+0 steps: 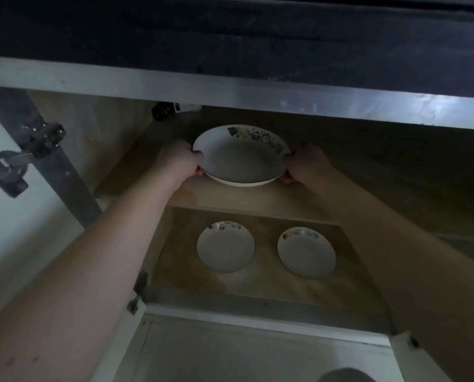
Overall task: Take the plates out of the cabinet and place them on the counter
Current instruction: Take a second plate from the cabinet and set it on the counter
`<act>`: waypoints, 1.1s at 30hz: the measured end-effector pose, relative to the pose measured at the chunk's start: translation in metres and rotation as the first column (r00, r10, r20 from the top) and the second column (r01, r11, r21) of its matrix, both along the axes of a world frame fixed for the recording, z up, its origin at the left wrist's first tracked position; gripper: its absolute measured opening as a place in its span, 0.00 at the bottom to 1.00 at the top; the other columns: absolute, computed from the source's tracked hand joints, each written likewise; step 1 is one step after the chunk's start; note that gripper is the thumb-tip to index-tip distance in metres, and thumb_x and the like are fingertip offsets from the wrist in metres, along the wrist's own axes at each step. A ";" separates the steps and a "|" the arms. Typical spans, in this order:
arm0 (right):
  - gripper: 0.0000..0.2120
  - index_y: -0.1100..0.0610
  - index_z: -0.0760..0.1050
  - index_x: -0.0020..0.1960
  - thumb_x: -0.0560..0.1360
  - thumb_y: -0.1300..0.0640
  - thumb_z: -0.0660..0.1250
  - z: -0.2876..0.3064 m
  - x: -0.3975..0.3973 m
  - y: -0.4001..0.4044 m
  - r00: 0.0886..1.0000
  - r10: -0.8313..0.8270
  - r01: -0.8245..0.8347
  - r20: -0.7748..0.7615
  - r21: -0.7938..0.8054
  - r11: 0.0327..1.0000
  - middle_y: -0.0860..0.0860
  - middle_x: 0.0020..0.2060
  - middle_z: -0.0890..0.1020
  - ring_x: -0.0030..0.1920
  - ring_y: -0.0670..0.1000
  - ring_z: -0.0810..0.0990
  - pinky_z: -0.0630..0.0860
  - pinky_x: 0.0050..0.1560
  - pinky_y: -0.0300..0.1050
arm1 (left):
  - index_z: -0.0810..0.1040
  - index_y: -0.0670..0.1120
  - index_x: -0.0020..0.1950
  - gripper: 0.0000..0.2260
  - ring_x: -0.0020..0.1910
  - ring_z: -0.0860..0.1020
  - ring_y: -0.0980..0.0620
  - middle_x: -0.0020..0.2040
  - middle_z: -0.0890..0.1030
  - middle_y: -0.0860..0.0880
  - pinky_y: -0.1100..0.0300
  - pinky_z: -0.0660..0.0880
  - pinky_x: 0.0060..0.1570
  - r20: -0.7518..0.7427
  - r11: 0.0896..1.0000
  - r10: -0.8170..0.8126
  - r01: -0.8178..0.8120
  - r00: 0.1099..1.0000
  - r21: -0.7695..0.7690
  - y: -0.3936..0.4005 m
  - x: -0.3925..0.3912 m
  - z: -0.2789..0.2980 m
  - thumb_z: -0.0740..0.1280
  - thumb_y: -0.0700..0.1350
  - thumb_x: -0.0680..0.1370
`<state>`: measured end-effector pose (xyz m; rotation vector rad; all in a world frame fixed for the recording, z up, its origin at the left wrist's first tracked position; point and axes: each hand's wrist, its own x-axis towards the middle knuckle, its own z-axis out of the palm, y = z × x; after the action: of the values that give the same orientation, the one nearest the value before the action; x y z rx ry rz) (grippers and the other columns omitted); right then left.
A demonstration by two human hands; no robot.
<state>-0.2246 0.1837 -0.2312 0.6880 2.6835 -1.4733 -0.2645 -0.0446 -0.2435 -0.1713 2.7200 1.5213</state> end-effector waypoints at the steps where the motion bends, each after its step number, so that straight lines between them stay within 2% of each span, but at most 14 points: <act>1: 0.08 0.65 0.75 0.48 0.79 0.61 0.61 0.001 0.003 0.000 1.000 0.013 -0.013 -0.010 0.021 1.000 0.50 0.19 0.78 0.17 0.41 0.75 0.71 0.19 0.31 | 0.76 0.40 0.62 0.12 0.39 0.81 0.50 0.40 0.78 0.48 0.50 0.80 0.54 -0.015 1.000 -0.001 0.001 1.000 -0.014 -0.001 0.004 0.002 0.63 0.43 0.81; 4: 0.09 0.59 0.76 0.41 0.78 0.62 0.60 0.011 0.021 -0.004 0.995 0.062 -0.054 -0.084 0.090 0.994 0.40 0.17 0.76 0.18 0.38 0.74 0.69 0.19 0.29 | 0.77 0.43 0.61 0.10 0.40 0.82 0.50 0.40 0.79 0.49 0.47 0.81 0.53 -0.021 1.000 0.000 0.000 1.000 -0.023 -0.009 0.022 0.015 0.63 0.43 0.80; 7: 0.15 0.50 0.68 0.34 0.79 0.62 0.59 0.027 0.045 -0.013 0.991 0.107 -0.097 -0.086 0.110 0.989 0.50 0.22 0.78 0.20 0.36 0.74 0.68 0.19 0.29 | 0.79 0.43 0.56 0.09 0.37 0.82 0.54 0.41 0.81 0.49 0.56 0.80 0.41 0.024 0.998 -0.008 0.009 1.000 -0.059 -0.019 0.050 0.030 0.63 0.43 0.80; 11: 0.16 0.52 0.68 0.34 0.80 0.60 0.57 0.049 0.082 -0.022 0.994 0.097 -0.102 0.059 0.078 0.992 0.48 0.19 0.77 0.20 0.34 0.74 0.66 0.19 0.28 | 0.79 0.42 0.53 0.07 0.36 0.82 0.54 0.40 0.81 0.48 0.63 0.77 0.31 0.131 0.997 -0.024 0.033 0.991 -0.068 -0.030 0.090 0.048 0.62 0.41 0.81; 13: 0.13 0.56 0.71 0.38 0.80 0.61 0.56 0.058 0.099 -0.027 0.990 0.074 -0.085 0.118 0.090 0.992 0.46 0.17 0.76 0.18 0.37 0.74 0.67 0.20 0.30 | 0.77 0.44 0.51 0.06 0.36 0.82 0.52 0.41 0.80 0.48 0.65 0.75 0.28 0.162 0.997 -0.033 0.045 0.986 -0.070 -0.036 0.110 0.060 0.60 0.41 0.81; 15: 0.09 0.60 0.74 0.48 0.80 0.60 0.55 0.069 0.118 -0.034 0.987 0.075 -0.098 0.142 0.163 0.982 0.49 0.24 0.78 0.20 0.41 0.77 0.68 0.22 0.33 | 0.76 0.45 0.52 0.05 0.37 0.82 0.51 0.44 0.81 0.45 0.64 0.75 0.28 0.204 0.995 -0.033 0.051 0.979 -0.083 -0.041 0.131 0.073 0.60 0.41 0.82; 17: 0.11 0.58 0.71 0.60 0.81 0.58 0.55 0.083 0.138 -0.038 0.982 0.103 -0.131 0.156 0.186 0.974 0.50 0.31 0.78 0.26 0.44 0.79 0.70 0.22 0.33 | 0.75 0.44 0.55 0.06 0.38 0.81 0.51 0.47 0.81 0.44 0.69 0.73 0.23 0.270 0.995 -0.038 0.063 0.962 -0.083 -0.044 0.153 0.090 0.60 0.41 0.82; 19: 0.14 0.57 0.68 0.66 0.82 0.57 0.54 0.097 0.162 -0.041 0.975 0.132 -0.163 0.179 0.170 0.972 0.51 0.35 0.79 0.30 0.48 0.81 0.76 0.26 0.39 | 0.74 0.42 0.58 0.07 0.39 0.80 0.49 0.49 0.79 0.43 0.71 0.71 0.21 0.333 0.995 -0.041 0.067 0.942 -0.068 -0.047 0.175 0.105 0.59 0.40 0.82; 21: 0.13 0.57 0.68 0.65 0.82 0.57 0.54 0.111 0.186 -0.044 0.964 0.157 -0.195 0.213 0.168 0.966 0.56 0.41 0.81 0.31 0.50 0.82 0.75 0.26 0.38 | 0.74 0.39 0.58 0.08 0.39 0.81 0.45 0.50 0.80 0.40 0.67 0.74 0.22 0.374 0.996 -0.025 0.055 0.927 -0.070 -0.052 0.199 0.123 0.58 0.39 0.81; 23: 0.12 0.57 0.69 0.63 0.82 0.58 0.54 0.129 0.210 -0.049 0.956 0.161 -0.202 0.243 0.151 0.968 0.57 0.45 0.82 0.32 0.50 0.82 0.74 0.25 0.36 | 0.74 0.41 0.55 0.08 0.37 0.83 0.42 0.48 0.82 0.40 0.58 0.81 0.31 0.398 0.992 -0.018 0.067 0.917 -0.109 -0.058 0.224 0.141 0.58 0.40 0.80; 25: 0.12 0.57 0.70 0.62 0.82 0.58 0.54 0.154 0.237 -0.056 0.949 0.158 -0.197 0.271 0.122 0.973 0.56 0.45 0.81 0.34 0.50 0.82 0.79 0.30 0.43 | 0.74 0.42 0.54 0.08 0.34 0.84 0.44 0.46 0.83 0.41 0.55 0.81 0.36 0.441 0.988 -0.023 0.089 0.897 -0.129 -0.065 0.252 0.164 0.58 0.41 0.80; 27: 0.11 0.57 0.70 0.62 0.82 0.58 0.54 0.181 0.263 -0.061 0.939 0.190 -0.232 0.288 0.119 0.965 0.55 0.45 0.80 0.34 0.50 0.81 0.76 0.28 0.40 | 0.73 0.43 0.55 0.08 0.32 0.84 0.48 0.47 0.83 0.41 0.57 0.79 0.33 0.473 0.989 -0.040 0.101 0.880 -0.105 -0.071 0.280 0.189 0.57 0.41 0.80; 29: 0.10 0.57 0.70 0.60 0.82 0.58 0.54 0.207 0.289 -0.067 0.928 0.220 -0.266 0.300 0.121 0.956 0.55 0.45 0.81 0.34 0.49 0.82 0.72 0.26 0.36 | 0.71 0.43 0.55 0.07 0.30 0.83 0.51 0.45 0.82 0.43 0.62 0.73 0.26 0.500 0.987 -0.044 0.114 0.865 -0.110 -0.080 0.309 0.217 0.56 0.42 0.80; 33: 0.09 0.57 0.71 0.57 0.81 0.58 0.54 0.258 0.336 -0.078 0.927 0.233 -0.273 0.293 0.103 0.957 0.55 0.40 0.81 0.32 0.48 0.83 0.73 0.27 0.40 | 0.71 0.44 0.55 0.07 0.31 0.82 0.51 0.44 0.82 0.44 0.72 0.65 0.20 0.491 0.992 -0.057 0.106 0.869 -0.072 -0.096 0.356 0.277 0.56 0.41 0.80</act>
<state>0.1114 0.1054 0.0271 0.4847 2.5585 -1.0470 0.0916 -0.1408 0.0335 -0.3805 2.3579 1.1289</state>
